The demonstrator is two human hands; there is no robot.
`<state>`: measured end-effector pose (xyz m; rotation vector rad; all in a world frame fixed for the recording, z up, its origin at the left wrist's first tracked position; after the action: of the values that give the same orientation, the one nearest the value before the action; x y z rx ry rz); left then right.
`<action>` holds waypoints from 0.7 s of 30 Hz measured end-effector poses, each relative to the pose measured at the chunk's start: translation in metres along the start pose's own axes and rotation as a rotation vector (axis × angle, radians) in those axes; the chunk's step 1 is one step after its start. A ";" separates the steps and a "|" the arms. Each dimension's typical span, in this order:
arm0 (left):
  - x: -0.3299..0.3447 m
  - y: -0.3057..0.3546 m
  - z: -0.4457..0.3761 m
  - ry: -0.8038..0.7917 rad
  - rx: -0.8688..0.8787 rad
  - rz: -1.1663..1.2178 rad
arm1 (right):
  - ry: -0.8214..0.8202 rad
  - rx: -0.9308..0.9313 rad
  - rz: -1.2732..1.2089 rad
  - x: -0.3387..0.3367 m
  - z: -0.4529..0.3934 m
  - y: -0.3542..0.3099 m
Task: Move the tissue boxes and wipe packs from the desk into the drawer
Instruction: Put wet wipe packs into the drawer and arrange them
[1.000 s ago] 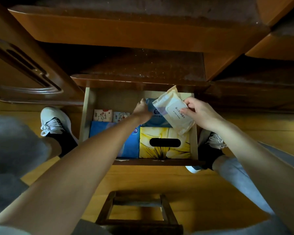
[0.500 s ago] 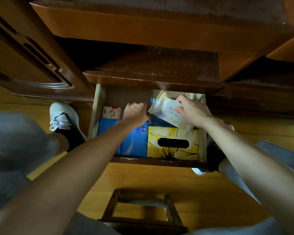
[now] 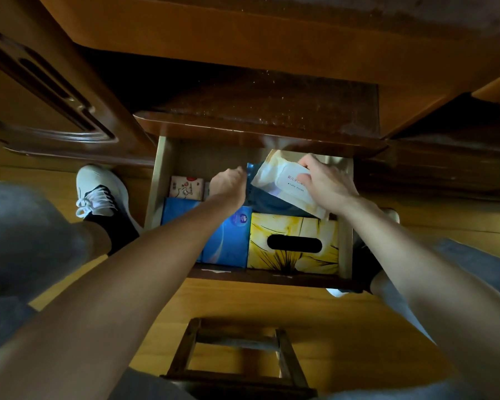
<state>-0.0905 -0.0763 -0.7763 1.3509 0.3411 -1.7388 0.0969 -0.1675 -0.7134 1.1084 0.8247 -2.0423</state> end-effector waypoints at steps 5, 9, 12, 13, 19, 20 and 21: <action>-0.018 -0.022 0.011 0.272 -0.158 0.252 | 0.082 -0.081 0.164 0.007 -0.014 -0.018; -0.029 -0.036 0.028 0.362 -0.107 0.348 | -0.029 -0.086 0.280 0.035 -0.022 -0.027; -0.023 -0.033 0.041 0.283 -0.001 0.329 | -0.067 -0.017 0.226 0.052 -0.029 -0.033; -0.020 -0.033 0.045 0.279 0.006 0.325 | -0.090 0.004 0.210 0.056 -0.029 -0.033; -0.005 -0.022 0.056 0.280 0.266 0.125 | -0.200 0.004 0.276 0.068 -0.033 -0.025; 0.000 -0.018 0.054 0.227 0.324 0.095 | -0.215 0.009 0.294 0.069 -0.034 -0.023; 0.005 -0.016 0.052 0.167 0.351 0.072 | -0.225 0.011 0.309 0.070 -0.035 -0.022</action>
<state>-0.1369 -0.1045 -0.7661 1.7440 0.0770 -1.6825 0.0666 -0.1452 -0.7850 0.9259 0.4963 -1.8689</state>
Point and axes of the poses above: each hand's wrist, its own z-axis away from the middle knuckle, its own x-axis out of the palm, y = z × x, the point moved 5 cm from there along -z, towards the middle knuckle, and after that the axes turned 12 degrees about x, right-handed, at the moved point
